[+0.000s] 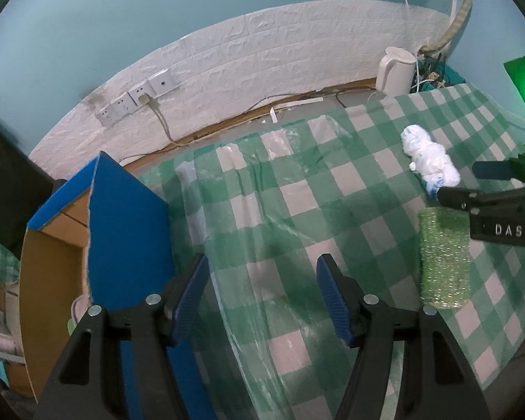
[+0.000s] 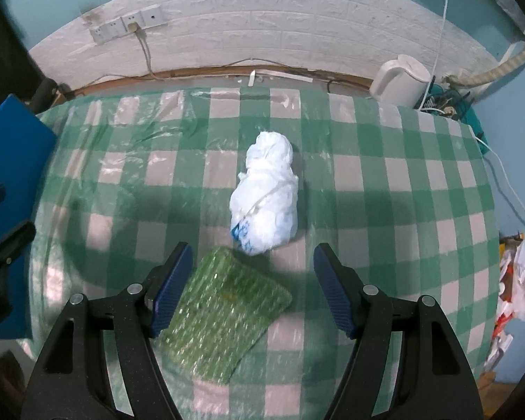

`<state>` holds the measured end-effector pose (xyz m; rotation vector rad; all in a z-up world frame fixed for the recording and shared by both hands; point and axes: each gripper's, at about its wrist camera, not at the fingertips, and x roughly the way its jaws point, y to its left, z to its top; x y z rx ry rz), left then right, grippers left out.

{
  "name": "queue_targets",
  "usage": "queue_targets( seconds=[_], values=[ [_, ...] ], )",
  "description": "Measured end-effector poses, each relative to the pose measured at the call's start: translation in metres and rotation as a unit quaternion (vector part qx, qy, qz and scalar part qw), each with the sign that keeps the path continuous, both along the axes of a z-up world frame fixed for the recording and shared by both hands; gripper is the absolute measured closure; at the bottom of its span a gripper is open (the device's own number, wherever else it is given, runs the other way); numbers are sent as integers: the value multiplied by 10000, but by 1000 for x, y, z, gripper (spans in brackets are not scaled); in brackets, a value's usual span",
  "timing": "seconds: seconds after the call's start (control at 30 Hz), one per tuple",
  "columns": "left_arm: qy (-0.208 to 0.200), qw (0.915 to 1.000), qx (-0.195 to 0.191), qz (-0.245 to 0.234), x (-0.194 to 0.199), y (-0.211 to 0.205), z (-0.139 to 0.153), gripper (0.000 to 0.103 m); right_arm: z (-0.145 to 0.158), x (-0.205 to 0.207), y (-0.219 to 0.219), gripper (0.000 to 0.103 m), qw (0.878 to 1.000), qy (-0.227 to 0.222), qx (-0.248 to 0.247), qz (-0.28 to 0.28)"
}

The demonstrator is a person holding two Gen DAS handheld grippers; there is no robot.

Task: Organize soft objects
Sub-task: 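Grasp the white plastic bag bundle with the right tool, then grasp the green mesh pad with the left tool while the right tool holds the white bundle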

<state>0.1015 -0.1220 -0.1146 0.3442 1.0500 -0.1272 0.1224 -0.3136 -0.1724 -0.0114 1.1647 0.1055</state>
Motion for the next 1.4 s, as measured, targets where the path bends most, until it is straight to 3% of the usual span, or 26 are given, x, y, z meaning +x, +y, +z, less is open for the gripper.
queue_targets(
  seconds=[0.43,0.47,0.53,0.67,0.93,1.17,1.4],
  values=[
    [280,9995,-114,-20,23,8,-19,34,-28,50,4,32,9994,180,-268,-160],
    [309,9995,-117,-21,23,9,-21,34,-30,51,3,35,9994,190,-225,-199],
    [396,9991,-150,-38,24,9,-26,34,-33,52,1,54,9994,249,-150,-195],
    [446,9989,-104,-131,24,5,-32,34,-33,46,3,60,9990,280,-347,-82],
    [420,9988,-147,-190,20,0,-27,34,-27,21,-9,61,9940,252,-1060,87],
    [361,9990,-180,-215,9,-5,-16,34,-30,-7,-14,61,9949,381,-916,159],
    [305,9992,-37,-268,-7,-5,-12,34,-38,-24,22,60,9931,334,-897,681]
  ],
)
